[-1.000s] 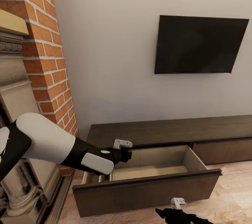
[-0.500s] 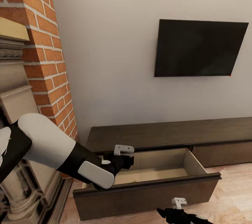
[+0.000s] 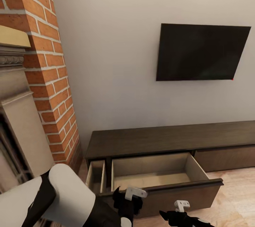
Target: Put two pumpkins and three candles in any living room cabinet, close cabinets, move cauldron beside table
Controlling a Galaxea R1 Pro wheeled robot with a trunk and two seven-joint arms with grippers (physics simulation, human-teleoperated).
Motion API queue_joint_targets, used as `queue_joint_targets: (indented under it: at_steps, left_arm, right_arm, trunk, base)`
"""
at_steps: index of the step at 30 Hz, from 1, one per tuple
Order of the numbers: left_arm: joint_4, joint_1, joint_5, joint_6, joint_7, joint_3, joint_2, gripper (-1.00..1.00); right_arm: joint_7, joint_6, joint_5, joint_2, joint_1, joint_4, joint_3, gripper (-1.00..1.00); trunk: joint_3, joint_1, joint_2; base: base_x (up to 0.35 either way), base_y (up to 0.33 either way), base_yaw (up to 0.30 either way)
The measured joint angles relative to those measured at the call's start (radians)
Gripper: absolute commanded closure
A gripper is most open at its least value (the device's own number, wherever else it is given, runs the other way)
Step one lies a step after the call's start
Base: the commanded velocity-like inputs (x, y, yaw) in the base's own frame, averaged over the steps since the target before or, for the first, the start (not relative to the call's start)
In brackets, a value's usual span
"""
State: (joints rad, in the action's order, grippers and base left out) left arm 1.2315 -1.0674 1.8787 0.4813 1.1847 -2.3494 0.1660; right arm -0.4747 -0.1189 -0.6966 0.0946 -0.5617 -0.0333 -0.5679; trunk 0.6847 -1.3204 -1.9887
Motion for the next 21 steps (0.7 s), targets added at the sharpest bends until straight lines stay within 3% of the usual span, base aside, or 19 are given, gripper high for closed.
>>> queue_joint_targets:
  at_steps: [3,10,12,14,17,18,20,21]
  left_arm:
    - [-0.008,0.03,-0.024,-0.001,0.021,0.0,-0.029,-1.0]
    - [-0.015,0.093,-0.076,0.026,0.025,0.0,-0.148,-1.0]
    - [-0.025,0.128,-0.092,0.047,0.008,-0.001,-0.197,-1.0]
    - [-0.037,0.15,-0.098,0.054,-0.005,-0.001,-0.219,-1.0]
    - [-0.107,0.232,-0.108,0.075,-0.054,-0.001,-0.256,-1.0]
    - [-0.174,0.294,-0.108,0.094,-0.11,0.001,-0.275,-1.0]
    - [-0.208,0.324,-0.11,0.104,-0.153,0.001,-0.295,-1.0]
    - [-0.247,0.352,-0.105,0.158,-0.281,0.002,-0.362,-1.0]
  right_arm:
    - [0.014,-0.006,0.0,0.001,0.0,0.0,0.0,-1.0]
    - [0.065,-0.029,0.001,0.002,0.0,0.0,0.0,-1.0]
    - [0.072,-0.031,0.001,0.002,0.0,0.0,0.0,-1.0]
    - [0.074,-0.032,0.001,0.002,0.0,0.0,0.0,-1.0]
    - [0.08,-0.032,0.001,0.002,0.0,0.0,0.0,-1.0]
    - [0.089,-0.03,0.002,0.002,0.0,0.0,0.0,-1.0]
    - [0.093,-0.028,0.002,0.0,0.0,0.0,0.0,-1.0]
    - [0.098,-0.025,0.003,-0.009,0.032,0.0,-0.003,-1.0]
  trunk:
    - [-0.009,0.012,0.021]
    - [-0.031,0.038,0.07]
    - [-0.038,0.046,0.084]
    - [-0.044,0.054,0.098]
    - [-0.053,0.065,0.119]
    - [-0.056,0.069,0.126]
    - [-0.063,0.077,0.14]
    - [-0.066,0.081,0.147]
  base:
    - [0.0,0.0,0.0]
    - [0.0,0.0,0.0]
    - [0.0,0.0,0.0]
    - [0.0,0.0,0.0]
    - [0.0,0.0,0.0]
    - [0.0,0.0,0.0]
    - [0.0,0.0,0.0]
    - [0.0,0.0,0.0]
